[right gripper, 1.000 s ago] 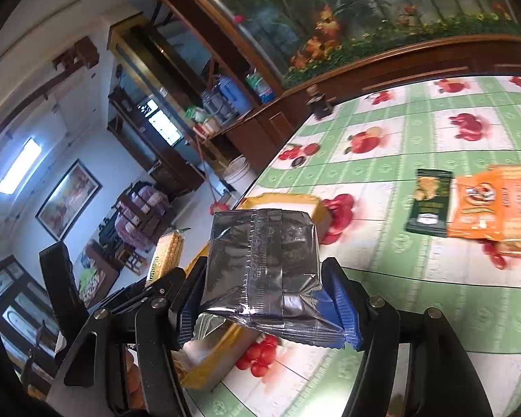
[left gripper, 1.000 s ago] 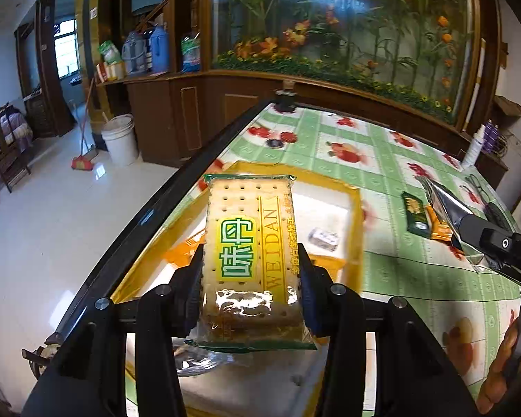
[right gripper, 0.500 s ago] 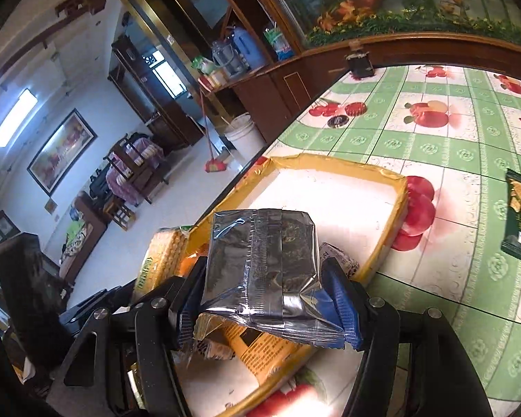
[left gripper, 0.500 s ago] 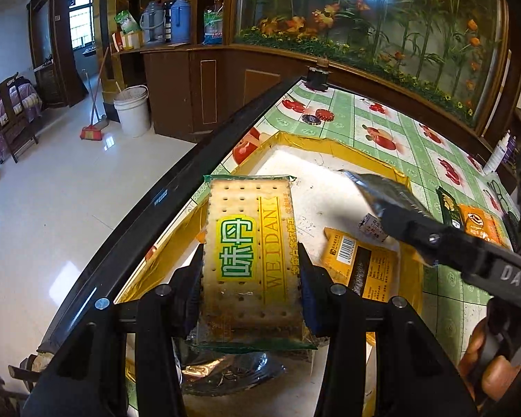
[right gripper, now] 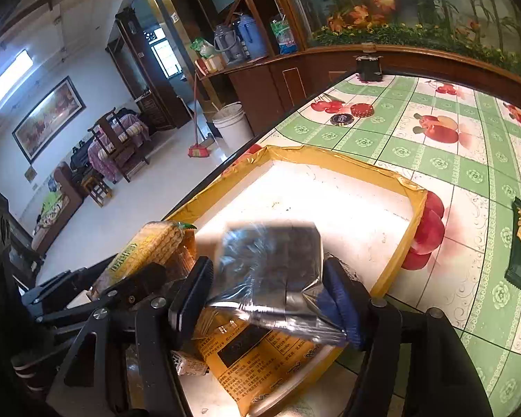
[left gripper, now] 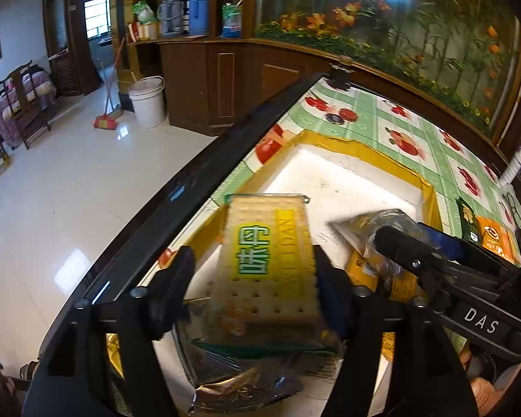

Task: Organize snacks
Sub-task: 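Carry the biscuit pack and foil packet into the tray box and release both, then return both grippers to the remaining snacks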

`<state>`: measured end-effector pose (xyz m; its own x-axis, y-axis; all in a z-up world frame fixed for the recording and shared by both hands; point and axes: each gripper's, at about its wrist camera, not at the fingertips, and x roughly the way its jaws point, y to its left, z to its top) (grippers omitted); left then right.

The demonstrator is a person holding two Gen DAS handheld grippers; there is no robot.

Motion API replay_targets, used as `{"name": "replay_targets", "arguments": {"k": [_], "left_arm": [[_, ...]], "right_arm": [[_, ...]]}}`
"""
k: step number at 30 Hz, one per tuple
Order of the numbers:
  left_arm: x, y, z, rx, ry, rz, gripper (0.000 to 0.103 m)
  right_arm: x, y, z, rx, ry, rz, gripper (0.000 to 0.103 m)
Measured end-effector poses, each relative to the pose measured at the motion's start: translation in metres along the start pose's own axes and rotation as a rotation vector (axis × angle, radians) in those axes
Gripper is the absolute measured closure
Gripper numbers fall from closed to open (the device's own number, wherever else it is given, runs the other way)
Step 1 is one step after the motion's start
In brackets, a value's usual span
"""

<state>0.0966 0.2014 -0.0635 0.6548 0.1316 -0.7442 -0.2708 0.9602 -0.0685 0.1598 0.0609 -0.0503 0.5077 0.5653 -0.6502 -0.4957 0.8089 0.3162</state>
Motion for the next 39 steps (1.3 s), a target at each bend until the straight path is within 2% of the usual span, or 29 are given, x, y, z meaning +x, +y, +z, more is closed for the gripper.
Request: {"name": "replay_targets", "arguments": {"k": [2,6,8,9,16,25,33,39], "left_arm": [[0.0,0.003,0.0,-0.008,0.007,0.0,0.026],[-0.002,0.005,-0.001,-0.025,0.031,-0.01,0.025],[-0.004,0.003,-0.001,-0.014,0.033,0.005,0.023],[-0.006,0.001,0.0,-0.008,0.033,0.01,0.023],[-0.031,-0.017,0.002,0.047,-0.041,0.014,0.022],[-0.039,-0.055,-0.001,0.124,-0.042,-0.04,0.019],[-0.047,-0.086,-0.009,0.163,-0.026,-0.114,0.02],[-0.04,-0.134,-0.021,0.247,0.022,-0.19,0.02]], "right_arm": [[-0.001,0.001,-0.001,-0.017,-0.002,-0.024,0.036],[-0.008,-0.001,-0.002,-0.01,-0.01,-0.019,0.031],[-0.017,-0.005,-0.002,0.01,-0.022,-0.019,0.022],[-0.021,-0.007,-0.001,0.021,-0.032,-0.018,0.021],[-0.075,-0.044,-0.008,0.122,-0.113,-0.04,0.017],[-0.131,-0.118,-0.038,0.292,-0.171,-0.116,0.016],[-0.164,-0.162,-0.072,0.371,-0.19,-0.184,0.016],[-0.188,-0.197,-0.09,0.424,-0.203,-0.257,0.016]]}}
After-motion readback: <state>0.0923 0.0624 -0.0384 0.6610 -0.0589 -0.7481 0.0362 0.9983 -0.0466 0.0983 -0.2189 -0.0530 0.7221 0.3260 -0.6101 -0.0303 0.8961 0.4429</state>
